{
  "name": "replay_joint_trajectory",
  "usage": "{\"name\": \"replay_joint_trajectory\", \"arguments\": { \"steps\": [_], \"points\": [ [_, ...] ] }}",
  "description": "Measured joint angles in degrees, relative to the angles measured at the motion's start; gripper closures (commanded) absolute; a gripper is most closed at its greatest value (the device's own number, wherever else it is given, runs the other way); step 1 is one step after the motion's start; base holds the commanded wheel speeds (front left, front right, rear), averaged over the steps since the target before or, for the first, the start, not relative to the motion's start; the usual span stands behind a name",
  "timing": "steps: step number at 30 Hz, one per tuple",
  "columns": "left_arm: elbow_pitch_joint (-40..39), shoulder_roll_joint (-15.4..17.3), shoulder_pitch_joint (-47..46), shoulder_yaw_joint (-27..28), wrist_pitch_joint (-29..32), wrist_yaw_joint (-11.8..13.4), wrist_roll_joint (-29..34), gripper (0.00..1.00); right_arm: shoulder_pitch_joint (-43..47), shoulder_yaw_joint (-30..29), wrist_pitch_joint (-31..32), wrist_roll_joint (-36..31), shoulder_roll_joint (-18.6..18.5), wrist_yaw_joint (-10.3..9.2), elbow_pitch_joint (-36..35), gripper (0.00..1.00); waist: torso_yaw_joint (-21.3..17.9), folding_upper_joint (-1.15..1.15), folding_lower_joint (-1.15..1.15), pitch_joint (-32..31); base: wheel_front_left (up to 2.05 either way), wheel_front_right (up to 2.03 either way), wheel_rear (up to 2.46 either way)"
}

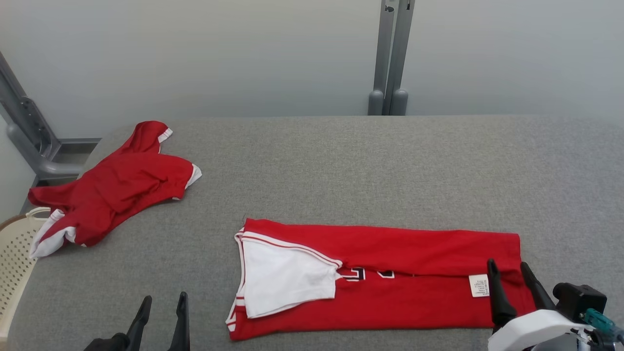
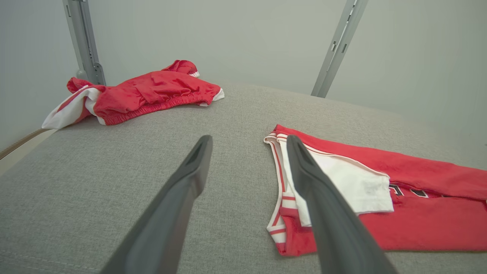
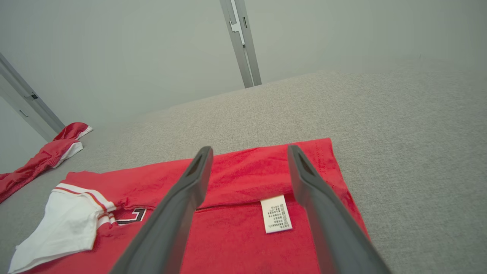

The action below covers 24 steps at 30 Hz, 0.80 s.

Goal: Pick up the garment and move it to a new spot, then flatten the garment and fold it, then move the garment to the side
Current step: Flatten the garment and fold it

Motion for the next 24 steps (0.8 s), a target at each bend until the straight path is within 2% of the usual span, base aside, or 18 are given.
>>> {"name": "replay_joint_trajectory", "arguments": {
  "steps": [4,7,16,20,24],
  "points": [
    [-0.1,-0.3,-0.3,0.1,0.0,-0.2,1.1,0.00,-1.7,-1.1,3.4,-1.9,0.0,0.00,0.2,0.00,-0.1,0.00,0.00,0.3,0.00,0.00,0.00],
    [-0.9,-0.5,-1.0,0.4,0.0,-0.6,1.7,0.00,-4.2,-2.7,8.5,-5.0,0.0,0.00,0.8,0.00,-0.2,0.00,0.00,0.8,0.00,0.00,0.00],
    [0.2,-1.4,-2.0,-0.9,0.0,-1.2,2.7,0.00,-12.9,-14.7,28.0,-15.2,0.0,-0.02,3.7,0.00,0.0,0.00,0.00,3.2,0.00,0.00,0.00],
    [0.6,-1.6,-2.6,-1.3,0.0,-1.6,2.8,0.00,-14.7,-18.0,35.8,-16.2,0.0,-0.03,6.3,0.00,0.8,0.00,0.00,4.1,0.00,0.00,0.00],
    [0.7,-1.6,-3.2,-1.5,0.0,-1.7,2.8,0.00,-15.5,-19.4,39.1,-17.2,0.1,-0.02,6.9,0.00,1.5,0.00,0.00,5.1,0.00,0.00,0.00]
  ]
}}
